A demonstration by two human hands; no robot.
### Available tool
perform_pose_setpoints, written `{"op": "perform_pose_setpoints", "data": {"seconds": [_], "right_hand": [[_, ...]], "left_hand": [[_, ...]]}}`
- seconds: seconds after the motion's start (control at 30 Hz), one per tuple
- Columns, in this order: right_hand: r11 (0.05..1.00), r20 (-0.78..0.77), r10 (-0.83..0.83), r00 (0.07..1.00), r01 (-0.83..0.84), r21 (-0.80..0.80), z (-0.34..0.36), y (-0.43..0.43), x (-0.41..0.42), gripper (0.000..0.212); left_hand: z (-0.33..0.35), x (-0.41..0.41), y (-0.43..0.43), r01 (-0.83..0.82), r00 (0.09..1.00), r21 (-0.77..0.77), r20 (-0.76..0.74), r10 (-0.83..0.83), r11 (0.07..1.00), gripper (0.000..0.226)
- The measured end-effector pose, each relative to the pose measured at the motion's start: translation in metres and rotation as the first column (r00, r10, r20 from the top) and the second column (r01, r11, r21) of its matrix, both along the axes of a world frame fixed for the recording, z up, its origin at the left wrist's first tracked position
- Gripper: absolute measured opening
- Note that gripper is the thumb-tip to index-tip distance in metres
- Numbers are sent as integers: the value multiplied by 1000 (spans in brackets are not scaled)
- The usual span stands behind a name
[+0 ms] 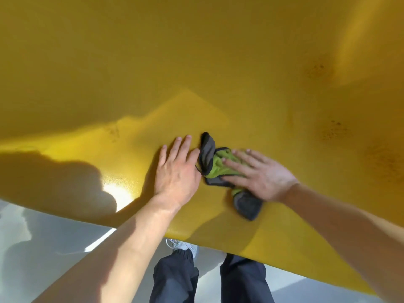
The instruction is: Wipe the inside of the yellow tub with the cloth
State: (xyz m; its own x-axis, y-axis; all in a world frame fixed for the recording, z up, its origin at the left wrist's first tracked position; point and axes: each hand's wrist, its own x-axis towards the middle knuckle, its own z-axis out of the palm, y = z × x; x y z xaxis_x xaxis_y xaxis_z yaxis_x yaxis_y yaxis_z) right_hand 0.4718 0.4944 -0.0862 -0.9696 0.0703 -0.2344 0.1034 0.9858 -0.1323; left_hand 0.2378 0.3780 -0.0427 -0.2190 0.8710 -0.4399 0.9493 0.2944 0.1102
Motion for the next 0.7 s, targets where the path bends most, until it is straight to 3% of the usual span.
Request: {"op": "perform_pose_setpoints", "data": {"seconds": [0.03,0.1,0.17,0.2,0.27,0.3,0.4,0.53,0.63,0.7], "right_hand": [[998,-35,-50,998,51,35,0,24,-6,50],[913,-114,-396,911,404,60,2,54,-20,49],[667,-150,-737,659,745,-3,4,37,-49,56],[544,-147,-833,534,839,-33,3,17,-68,60],[361,-121,-930,348,926,-107,-3,-18,-114,65],[328,-107,-943,314,931,-162,-3,-30,-141,65],[395,-109,-918,381,859,-325,7,-45,-224,62],[647,-204,-737,644,587,-486,27,-105,-299,65],[807,-215,-477,852,328,-492,30,-159,-265,61],[903,-189,-240,952,147,-403,20,-165,-216,60]], "left_hand": [[0,0,-1,-6,1000,2,1,6,1000,51],[0,-6,-5,-21,1000,25,-8,22,999,51],[3,-18,-16,-26,999,69,-30,28,997,50],[5,-26,-25,-27,999,92,-37,30,995,47],[11,-44,-44,-72,995,165,-58,83,984,36],[16,-54,-56,-120,986,205,-86,140,971,29],[33,-81,-87,-241,937,315,-171,304,918,15],[53,-110,-111,-392,865,384,-155,477,836,14],[57,-123,-119,-495,812,396,-107,574,774,14],[55,-122,-120,-453,840,374,-124,528,809,15]]}}
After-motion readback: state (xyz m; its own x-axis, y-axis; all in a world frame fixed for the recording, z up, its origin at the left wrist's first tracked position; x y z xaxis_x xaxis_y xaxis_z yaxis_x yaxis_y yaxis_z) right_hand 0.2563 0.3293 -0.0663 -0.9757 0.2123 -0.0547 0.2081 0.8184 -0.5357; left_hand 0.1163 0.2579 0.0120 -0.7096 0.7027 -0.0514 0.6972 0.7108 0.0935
